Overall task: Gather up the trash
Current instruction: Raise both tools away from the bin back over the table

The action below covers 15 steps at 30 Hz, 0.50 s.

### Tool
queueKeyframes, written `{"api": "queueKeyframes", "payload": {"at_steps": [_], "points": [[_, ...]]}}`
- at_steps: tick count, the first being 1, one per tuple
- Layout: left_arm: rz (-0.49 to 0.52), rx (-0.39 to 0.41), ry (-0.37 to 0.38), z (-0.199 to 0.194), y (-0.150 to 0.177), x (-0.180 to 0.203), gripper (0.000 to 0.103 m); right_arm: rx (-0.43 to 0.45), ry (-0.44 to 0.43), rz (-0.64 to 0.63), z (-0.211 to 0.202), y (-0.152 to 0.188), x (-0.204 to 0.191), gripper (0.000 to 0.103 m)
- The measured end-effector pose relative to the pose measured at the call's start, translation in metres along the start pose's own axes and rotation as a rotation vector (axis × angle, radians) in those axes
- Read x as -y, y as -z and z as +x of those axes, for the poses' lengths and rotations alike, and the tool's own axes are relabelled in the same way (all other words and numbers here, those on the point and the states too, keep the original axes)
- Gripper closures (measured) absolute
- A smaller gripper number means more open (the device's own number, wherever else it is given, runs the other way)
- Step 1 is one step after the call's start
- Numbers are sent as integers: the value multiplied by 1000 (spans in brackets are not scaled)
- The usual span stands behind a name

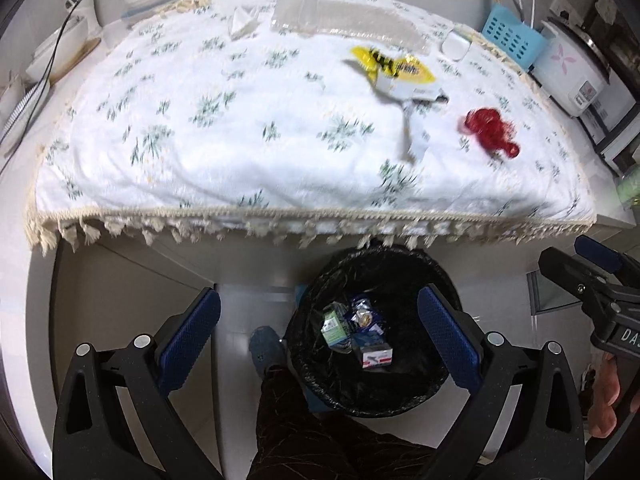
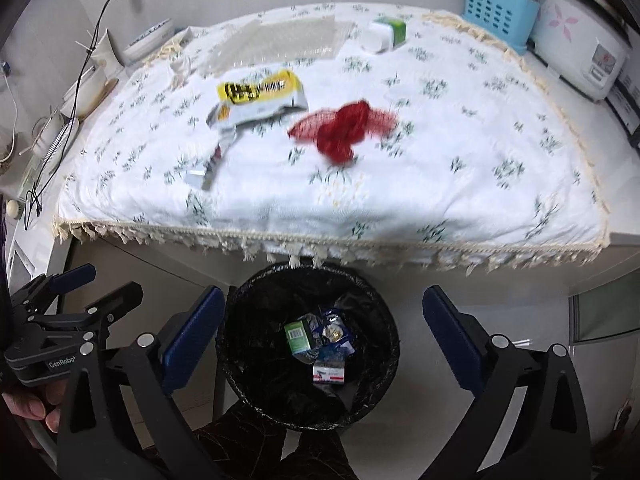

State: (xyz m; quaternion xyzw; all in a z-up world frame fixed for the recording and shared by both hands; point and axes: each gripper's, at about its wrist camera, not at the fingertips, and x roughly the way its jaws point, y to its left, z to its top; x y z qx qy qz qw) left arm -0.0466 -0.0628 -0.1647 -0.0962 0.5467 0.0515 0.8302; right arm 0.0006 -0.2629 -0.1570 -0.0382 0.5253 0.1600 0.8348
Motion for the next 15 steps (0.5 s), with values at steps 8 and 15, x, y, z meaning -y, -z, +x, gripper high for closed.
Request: {"api": "queueKeyframes", "payload": {"at_steps": [8,15], "points": [[38,56,9,-27,-31,14,6,53,25,-23,-32,-27,-2,8],[45,80,17,-36,-60,14,6,85,39,-13,-38,-50,0,8]]}}
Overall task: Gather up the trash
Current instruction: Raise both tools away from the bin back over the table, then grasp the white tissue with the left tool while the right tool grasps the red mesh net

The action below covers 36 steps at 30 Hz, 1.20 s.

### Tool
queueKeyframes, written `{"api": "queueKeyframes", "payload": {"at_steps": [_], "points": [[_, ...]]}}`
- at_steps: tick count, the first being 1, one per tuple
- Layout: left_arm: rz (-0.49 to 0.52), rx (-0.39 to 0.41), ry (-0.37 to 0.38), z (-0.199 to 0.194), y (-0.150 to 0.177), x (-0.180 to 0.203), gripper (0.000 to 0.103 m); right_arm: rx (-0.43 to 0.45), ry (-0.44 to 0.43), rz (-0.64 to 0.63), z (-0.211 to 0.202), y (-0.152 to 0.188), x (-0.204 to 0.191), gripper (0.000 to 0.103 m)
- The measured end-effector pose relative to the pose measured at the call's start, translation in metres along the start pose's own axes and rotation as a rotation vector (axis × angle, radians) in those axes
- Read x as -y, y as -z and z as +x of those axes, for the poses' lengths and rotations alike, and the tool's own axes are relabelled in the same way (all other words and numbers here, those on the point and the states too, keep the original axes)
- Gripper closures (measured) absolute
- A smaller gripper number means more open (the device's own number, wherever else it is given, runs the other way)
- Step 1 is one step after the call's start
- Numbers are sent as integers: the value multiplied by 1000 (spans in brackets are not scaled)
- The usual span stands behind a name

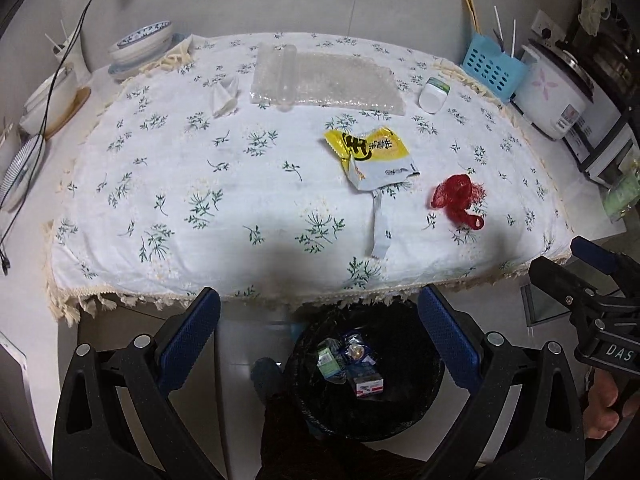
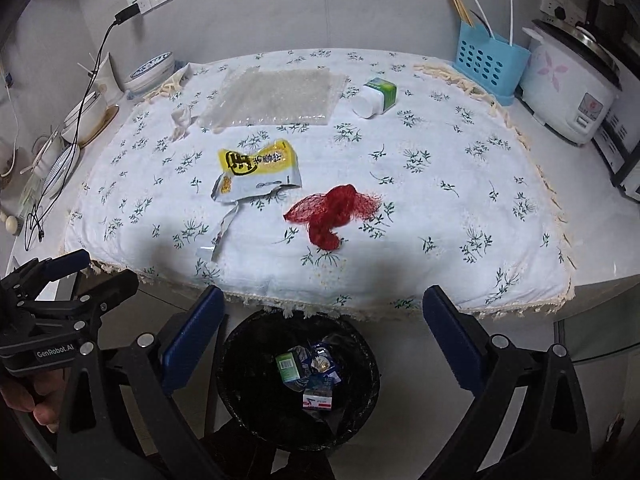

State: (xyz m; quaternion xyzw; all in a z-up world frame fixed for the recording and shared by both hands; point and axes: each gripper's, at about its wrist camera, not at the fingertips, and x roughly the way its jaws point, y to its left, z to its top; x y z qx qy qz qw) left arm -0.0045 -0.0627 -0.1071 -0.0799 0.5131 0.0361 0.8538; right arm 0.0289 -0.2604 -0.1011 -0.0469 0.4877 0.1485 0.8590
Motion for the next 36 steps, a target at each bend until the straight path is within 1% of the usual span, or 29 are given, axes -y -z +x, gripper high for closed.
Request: {"api": "queueKeyframes", "payload": {"at_steps": [8,15,21,24,26,27,29,30,35,36], "points": [[-10,11,-12,12,-42,-24,6,-2,21,34,12,-29,5,8],[-53,6,-35,40,-91,-71,7,-37,35,49,36,-50,5,8],[-68,-5,-45,72,-137,-118,12,-69,44,68,57,-64,5,8],[-52,-11,-35,89,-159,-135,17,-85,49,87,67,-71,7,10],[-34,-17,-25,100,-170,-140,22,-99,49,99,73,-74,7,12],[-23,-20,-19,105,-175,-142,23,-108,50,105,76,-76,7,13],[14,-30,-14,118,-184,-143,27,-121,52,112,81,-77,7,17],[30,-33,-13,123,-188,-144,28,-131,50,117,84,-78,7,18],[115,-70,29,151,-197,-142,42,-161,47,138,92,-77,6,25],[122,-75,35,155,-199,-143,43,-168,47,144,94,-77,6,26]]}}
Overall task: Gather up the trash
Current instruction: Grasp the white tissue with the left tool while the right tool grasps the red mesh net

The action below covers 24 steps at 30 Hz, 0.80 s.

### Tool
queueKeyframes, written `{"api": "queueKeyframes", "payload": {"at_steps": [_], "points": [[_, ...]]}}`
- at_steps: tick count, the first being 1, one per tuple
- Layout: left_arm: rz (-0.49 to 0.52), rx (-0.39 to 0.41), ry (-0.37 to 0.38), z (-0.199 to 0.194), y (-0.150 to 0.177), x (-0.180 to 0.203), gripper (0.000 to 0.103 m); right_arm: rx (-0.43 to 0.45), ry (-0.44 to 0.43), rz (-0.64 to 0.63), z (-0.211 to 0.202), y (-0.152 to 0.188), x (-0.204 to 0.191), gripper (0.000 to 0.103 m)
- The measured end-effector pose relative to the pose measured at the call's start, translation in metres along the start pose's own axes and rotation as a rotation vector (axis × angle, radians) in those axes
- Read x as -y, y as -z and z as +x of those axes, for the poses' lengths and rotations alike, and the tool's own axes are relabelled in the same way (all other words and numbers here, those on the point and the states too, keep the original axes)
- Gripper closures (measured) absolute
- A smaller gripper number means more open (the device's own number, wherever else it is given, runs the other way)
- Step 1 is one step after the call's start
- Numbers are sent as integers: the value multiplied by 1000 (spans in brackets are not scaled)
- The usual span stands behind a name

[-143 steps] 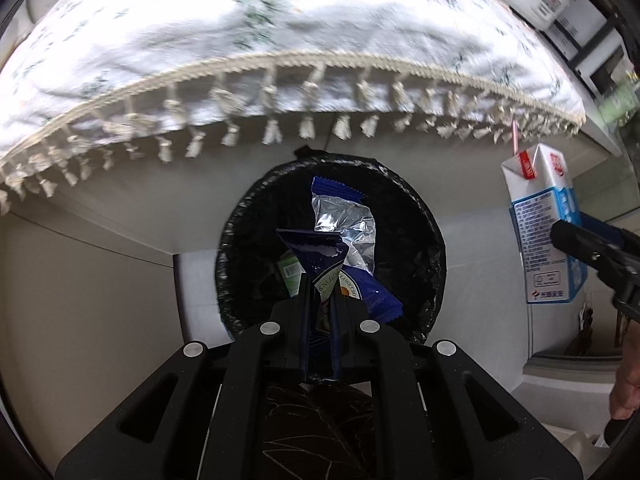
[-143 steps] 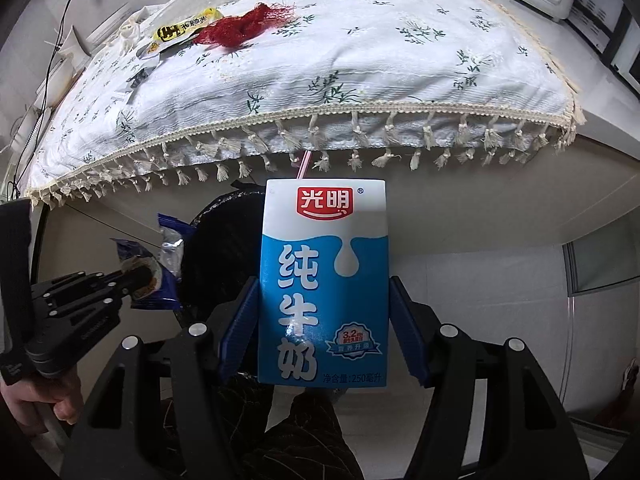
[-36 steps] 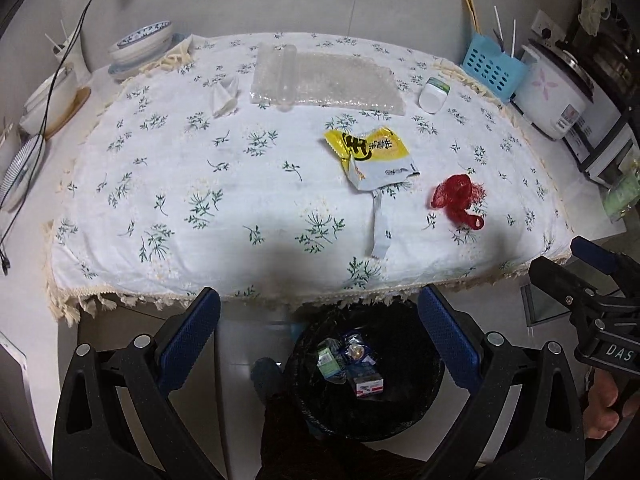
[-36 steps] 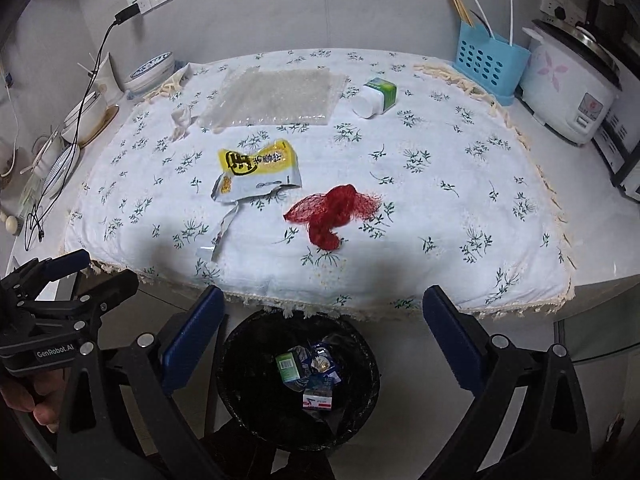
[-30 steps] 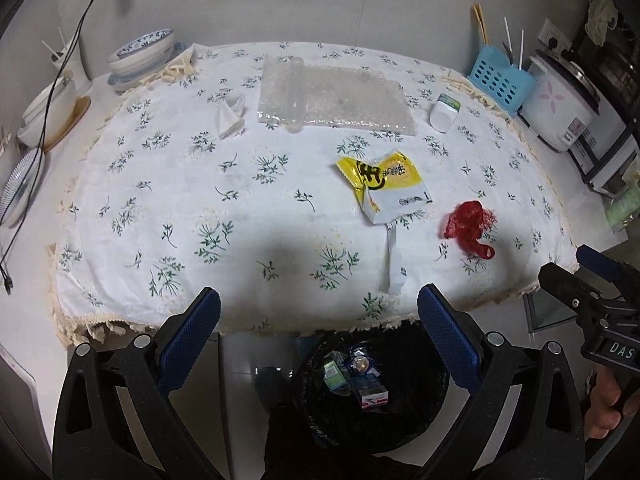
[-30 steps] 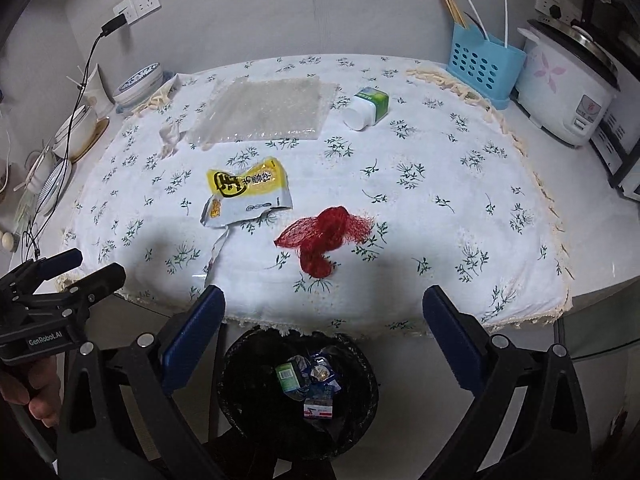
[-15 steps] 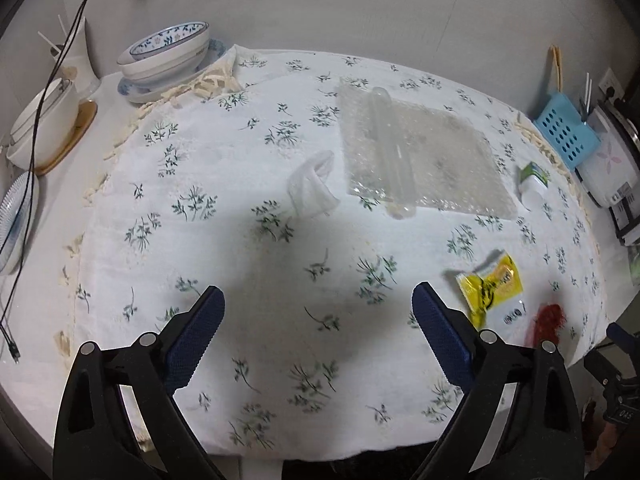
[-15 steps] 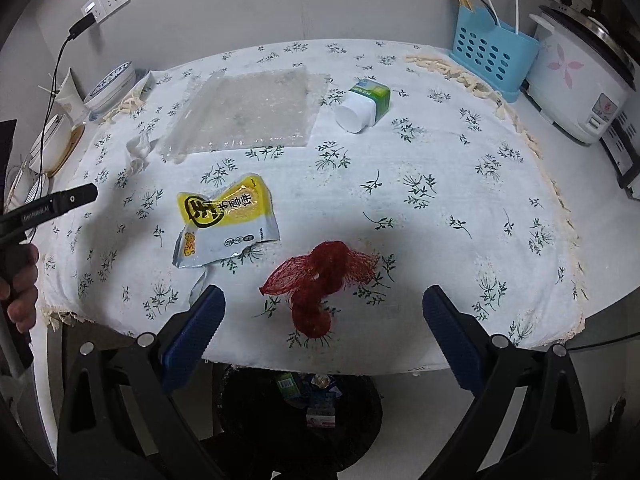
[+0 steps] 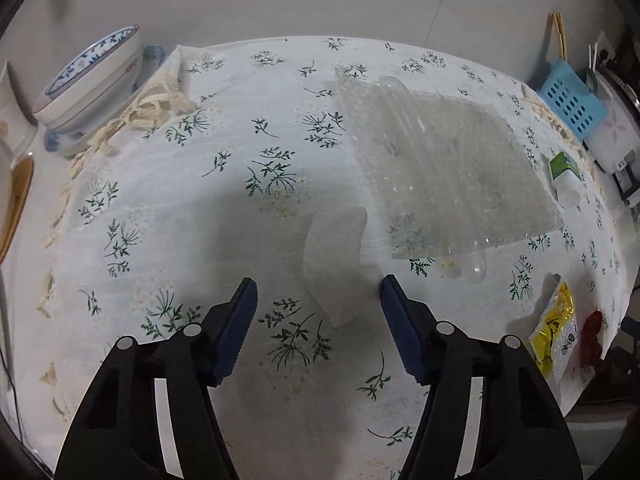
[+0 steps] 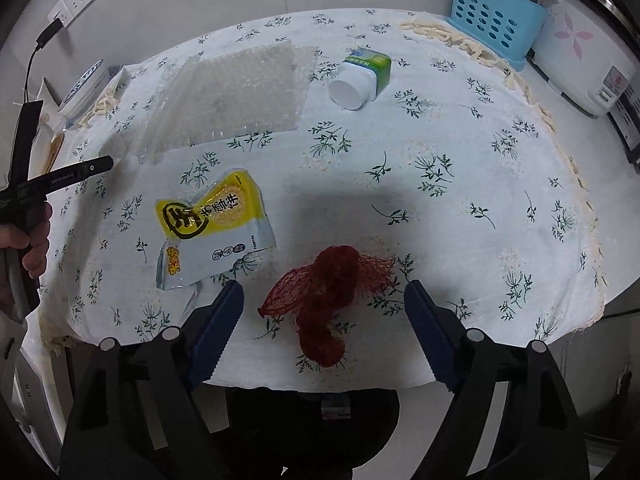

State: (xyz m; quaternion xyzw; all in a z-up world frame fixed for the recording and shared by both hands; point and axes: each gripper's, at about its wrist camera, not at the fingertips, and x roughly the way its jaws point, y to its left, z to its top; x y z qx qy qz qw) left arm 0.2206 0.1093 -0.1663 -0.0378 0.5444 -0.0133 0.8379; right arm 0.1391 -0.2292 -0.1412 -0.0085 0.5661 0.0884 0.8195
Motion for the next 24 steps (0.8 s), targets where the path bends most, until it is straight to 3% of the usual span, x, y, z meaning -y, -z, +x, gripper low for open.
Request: {"api": "queueKeyframes", "payload": {"at_steps": [12,16,24], "points": [[49,-3,54,17,-13,2,76,-35,-2,43,8,-3,-2,36],[47,-8,61,18,-15,1,91,-40,-3,52,9,-2,-1,37],[33,-10,61,10,-12,3,96,-47,-9,79,9,-1,7,41]]}}
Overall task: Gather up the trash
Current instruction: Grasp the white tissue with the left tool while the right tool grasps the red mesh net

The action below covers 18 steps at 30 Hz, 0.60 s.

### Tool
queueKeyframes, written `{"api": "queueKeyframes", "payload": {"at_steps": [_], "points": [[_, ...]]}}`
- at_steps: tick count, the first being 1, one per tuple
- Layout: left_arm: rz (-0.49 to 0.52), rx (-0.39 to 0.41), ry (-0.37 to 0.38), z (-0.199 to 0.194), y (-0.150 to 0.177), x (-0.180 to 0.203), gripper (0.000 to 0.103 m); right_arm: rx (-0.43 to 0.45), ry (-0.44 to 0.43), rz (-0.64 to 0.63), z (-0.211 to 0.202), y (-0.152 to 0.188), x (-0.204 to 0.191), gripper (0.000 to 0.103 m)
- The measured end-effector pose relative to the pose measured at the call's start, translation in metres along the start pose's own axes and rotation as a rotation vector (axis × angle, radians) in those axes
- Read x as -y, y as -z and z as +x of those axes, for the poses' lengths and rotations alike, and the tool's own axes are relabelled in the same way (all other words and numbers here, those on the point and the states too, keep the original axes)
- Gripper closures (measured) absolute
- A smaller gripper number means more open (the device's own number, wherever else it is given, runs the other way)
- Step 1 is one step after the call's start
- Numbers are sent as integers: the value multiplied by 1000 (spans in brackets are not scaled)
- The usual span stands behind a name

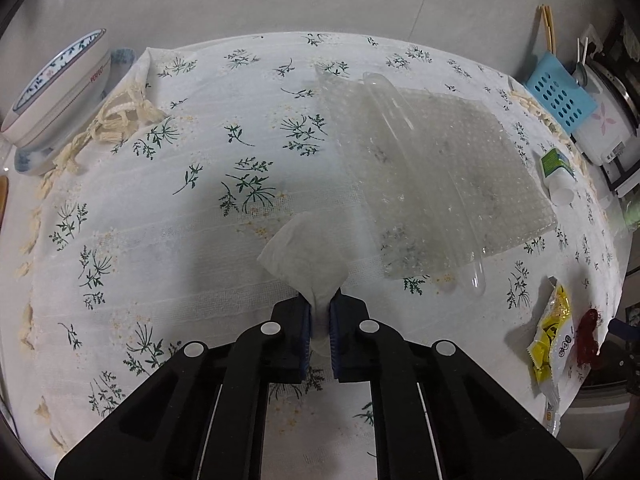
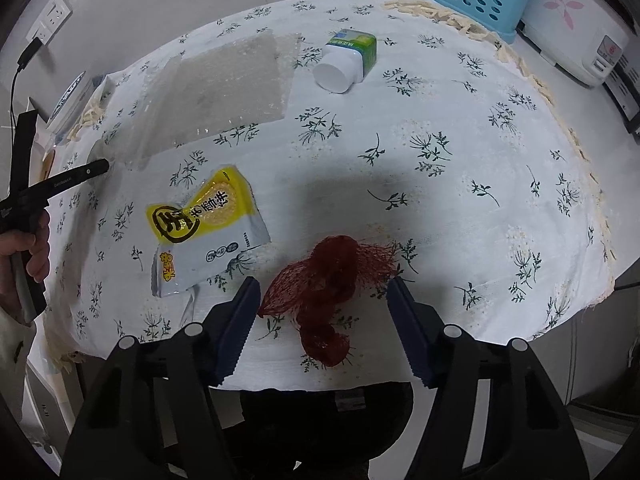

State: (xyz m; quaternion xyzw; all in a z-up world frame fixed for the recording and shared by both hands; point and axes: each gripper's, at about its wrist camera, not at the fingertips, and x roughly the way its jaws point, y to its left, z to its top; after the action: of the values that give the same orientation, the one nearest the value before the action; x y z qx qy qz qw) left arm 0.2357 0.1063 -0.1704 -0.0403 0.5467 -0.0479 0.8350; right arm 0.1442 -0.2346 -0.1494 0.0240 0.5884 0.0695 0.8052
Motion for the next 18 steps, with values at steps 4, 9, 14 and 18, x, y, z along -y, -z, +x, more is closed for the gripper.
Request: {"api": "queueKeyframes", "payload": {"at_steps": [4,9,14,18], "points": [[-14,11,11,-12,6,4,96,-16,-9,10,4,0,2,42],[-24,24,17,-27,11,10,96,-46,-25,26,15,-8,-1,47],[-37,23,19,-39,21,14,96,-73,-20,42,28,-16,-4,56],[-36,23,12,-47,33,15,96,-91,2,51,36,-15,-4,68]]}}
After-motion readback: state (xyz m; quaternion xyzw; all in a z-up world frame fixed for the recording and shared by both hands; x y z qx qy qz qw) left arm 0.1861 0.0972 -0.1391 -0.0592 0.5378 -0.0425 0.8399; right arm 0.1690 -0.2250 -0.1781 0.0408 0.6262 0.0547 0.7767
